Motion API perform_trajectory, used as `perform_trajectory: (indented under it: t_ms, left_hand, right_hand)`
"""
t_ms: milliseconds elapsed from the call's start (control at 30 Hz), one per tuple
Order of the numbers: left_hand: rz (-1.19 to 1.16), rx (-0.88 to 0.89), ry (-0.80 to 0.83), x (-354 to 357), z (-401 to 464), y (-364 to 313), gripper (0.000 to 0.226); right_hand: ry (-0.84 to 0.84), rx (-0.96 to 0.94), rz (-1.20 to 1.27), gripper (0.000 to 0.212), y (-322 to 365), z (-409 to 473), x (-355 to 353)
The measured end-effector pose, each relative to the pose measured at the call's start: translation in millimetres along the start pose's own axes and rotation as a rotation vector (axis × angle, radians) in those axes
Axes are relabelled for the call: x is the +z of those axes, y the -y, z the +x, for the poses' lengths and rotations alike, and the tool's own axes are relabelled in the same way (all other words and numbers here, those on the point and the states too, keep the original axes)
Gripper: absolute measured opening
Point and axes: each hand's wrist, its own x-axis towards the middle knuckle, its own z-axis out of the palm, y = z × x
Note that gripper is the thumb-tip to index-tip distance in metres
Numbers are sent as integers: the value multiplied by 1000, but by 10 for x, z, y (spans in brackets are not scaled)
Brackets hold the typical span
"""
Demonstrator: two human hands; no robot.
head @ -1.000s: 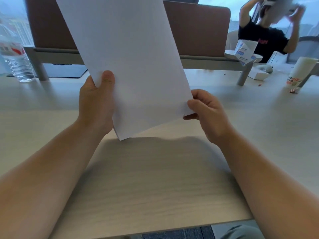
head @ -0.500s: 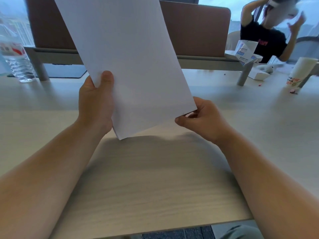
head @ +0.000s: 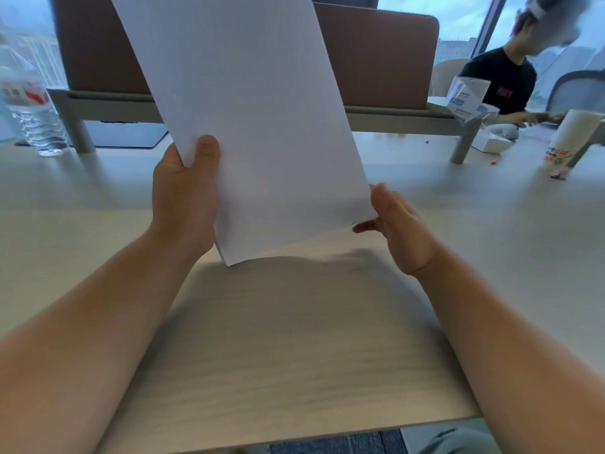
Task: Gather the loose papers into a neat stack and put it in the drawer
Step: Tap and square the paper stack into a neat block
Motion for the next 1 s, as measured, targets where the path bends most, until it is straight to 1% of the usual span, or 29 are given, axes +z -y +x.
perform_trajectory:
  t_ms: [67, 167, 200, 467, 600, 733, 900, 1000]
  left_hand:
    - [13, 5, 1, 2, 3, 9, 12]
    - [26, 16, 6, 6, 4, 14, 12]
    - [26, 18, 9, 5, 4, 17, 12]
    - [35, 21, 29, 3, 4, 23, 12]
    - [28, 24, 52, 1, 0, 28, 11]
    - [34, 27, 58, 11, -7, 24, 11]
    - [25, 24, 56, -5, -11, 22, 10]
    - [29, 25, 50, -12, -18, 10, 11]
  right_hand:
    - [-23, 15, -30, 68, 1, 19, 9]
    - [-63, 11, -214, 47, -34, 65, 25]
    - [-67, 14, -254, 44, -59, 71, 19]
    - [-2, 10, -429, 41, -121, 101, -76]
    - [19, 41, -500, 24, -123, 103, -114]
    - [36, 34, -580, 8, -125, 100, -114]
    - [40, 10, -582, 4, -146, 107, -121]
    - [60, -8, -494, 24, -110, 86, -119]
